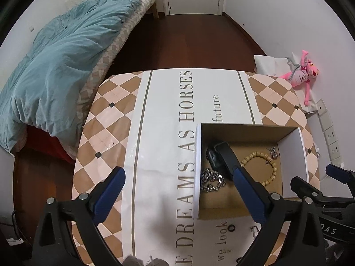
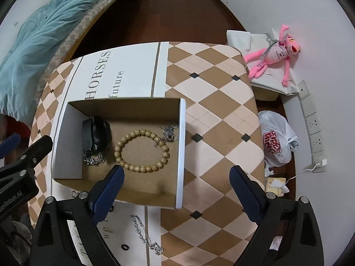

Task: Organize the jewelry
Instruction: 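Open both grippers to release the chain bracelet and necklace into the box, then grasp a small black ring with the left gripper while the right gripper grasps a silver necklace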

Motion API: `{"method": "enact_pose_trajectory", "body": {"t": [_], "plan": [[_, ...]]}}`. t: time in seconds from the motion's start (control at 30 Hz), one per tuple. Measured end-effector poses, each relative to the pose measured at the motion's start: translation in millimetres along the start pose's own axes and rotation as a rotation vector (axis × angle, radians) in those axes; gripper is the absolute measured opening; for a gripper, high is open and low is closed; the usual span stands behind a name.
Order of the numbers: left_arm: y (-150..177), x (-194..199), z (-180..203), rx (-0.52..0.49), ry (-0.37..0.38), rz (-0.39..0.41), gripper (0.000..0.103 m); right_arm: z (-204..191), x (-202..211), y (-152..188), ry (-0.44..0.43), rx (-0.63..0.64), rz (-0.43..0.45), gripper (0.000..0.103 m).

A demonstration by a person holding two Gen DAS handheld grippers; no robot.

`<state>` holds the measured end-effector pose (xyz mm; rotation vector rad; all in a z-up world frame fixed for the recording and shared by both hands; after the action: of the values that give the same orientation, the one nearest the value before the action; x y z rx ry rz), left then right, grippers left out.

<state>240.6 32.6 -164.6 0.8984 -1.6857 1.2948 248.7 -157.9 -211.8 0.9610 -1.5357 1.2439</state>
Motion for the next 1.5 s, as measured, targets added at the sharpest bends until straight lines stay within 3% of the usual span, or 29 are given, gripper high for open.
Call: {"method": "enact_pose_trajectory", "body": {"t": [0.27,0.8,1.0,1.13,1.27,1.43,1.5], "plan": [[7,21,7,0.006,0.007,0.038,0.1,10,20,8,0.006,-0.016,0.053,0.098],[19,112,21,0.0,0.032,0.194,0.1,24,123,32,-0.012,-0.024,0.27,0.102],[29,132,19,0.012,0.032,0.222,0.1,29,145,47,-0.056,-0.044,0.282,0.102],[44,127,12,0.027,-0.017,0.186,0.1,30,130,67,-0.085,-0.052,0.225,0.102],[75,100,7,0.031,-0.099,0.107,0.1,33,83,100,-0.089,-0.051,0.125,0.102],[119,55,9,0.025,-0.123,-0.01,0.1,40,20,137,-0.086,-0.054,0.033,0.102],[134,39,12,0.023,-0.124,-0.056,0.1,39,2,145,-0.084,-0.049,0.019,0.097]]}}
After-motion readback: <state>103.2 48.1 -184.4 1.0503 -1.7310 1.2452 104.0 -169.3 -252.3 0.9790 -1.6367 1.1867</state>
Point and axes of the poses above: each gripper's, at about its wrist camera, not at the fingertips, and x roughly against the way its jaws point, z to its right, y to its underside, the point moved 6 cm from there along -x, roughly the way its jaws point, and after that the axes turned 14 degrees about -x, right-handed, at the moved point
